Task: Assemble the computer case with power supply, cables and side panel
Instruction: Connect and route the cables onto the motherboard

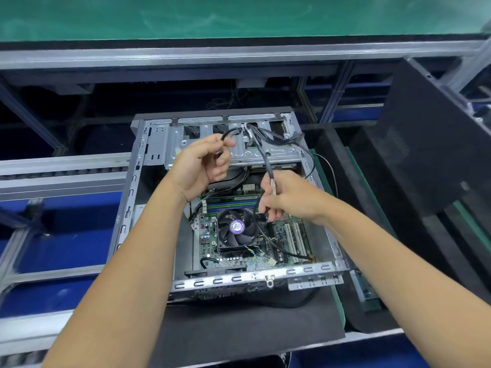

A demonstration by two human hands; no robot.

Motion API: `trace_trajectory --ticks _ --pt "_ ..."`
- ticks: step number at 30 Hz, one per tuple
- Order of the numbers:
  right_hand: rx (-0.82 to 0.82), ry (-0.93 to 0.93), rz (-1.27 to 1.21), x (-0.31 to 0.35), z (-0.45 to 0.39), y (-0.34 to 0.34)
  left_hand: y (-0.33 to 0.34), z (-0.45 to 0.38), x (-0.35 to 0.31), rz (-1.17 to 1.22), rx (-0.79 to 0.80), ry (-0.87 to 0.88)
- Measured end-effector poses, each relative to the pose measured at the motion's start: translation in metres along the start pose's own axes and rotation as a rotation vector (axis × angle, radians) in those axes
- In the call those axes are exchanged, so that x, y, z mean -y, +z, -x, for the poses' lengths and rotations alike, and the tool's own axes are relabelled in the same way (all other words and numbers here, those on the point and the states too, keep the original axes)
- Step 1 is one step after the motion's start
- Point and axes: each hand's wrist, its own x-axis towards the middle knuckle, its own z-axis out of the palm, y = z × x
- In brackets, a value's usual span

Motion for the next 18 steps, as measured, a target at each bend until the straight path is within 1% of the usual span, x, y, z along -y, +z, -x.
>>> trace_trajectory --ticks 2,5,8,10,12,14,16,17,18 --pt "-0.012 -0.038 -0.238 0.004 0.002 -0.004 0.000 -0.002 0.003 -0.089 -0.013 -0.013" --pt "-0.006 -0.062 -0.697 0.007 0.003 -0.010 0.003 -0.003 0.006 -0.223 -0.006 -0.088" --pt "0.033 -0.059 -1.019 0.011 0.004 -0.015 0.004 -0.003 0.007 -0.257 0.027 -0.180" --pt "0.040 -0.078 -1.154 0.015 0.003 -0.018 0.006 -0.002 0.006 -0.282 0.095 -0.228" --pt "0.031 -0.094 -1.236 0.018 0.001 -0.021 0.008 0.001 0.006 -0.299 0.234 -0.276" --pt "0.017 -0.100 -1.269 0.021 -0.002 -0.023 0.009 0.005 0.004 -0.263 0.401 -0.319" --pt "-0.007 -0.104 -1.289 0.023 -0.004 -0.025 0.007 0.009 0.001 -0.238 0.555 -0.324" --pt "-0.020 -0.103 -1.299 0.023 -0.005 -0.025 0.007 0.011 -0.001 -0.229 0.602 -0.319" --pt "-0.034 -0.100 -1.306 0.023 -0.006 -0.025 0.007 0.012 -0.002 -0.229 0.610 -0.313"
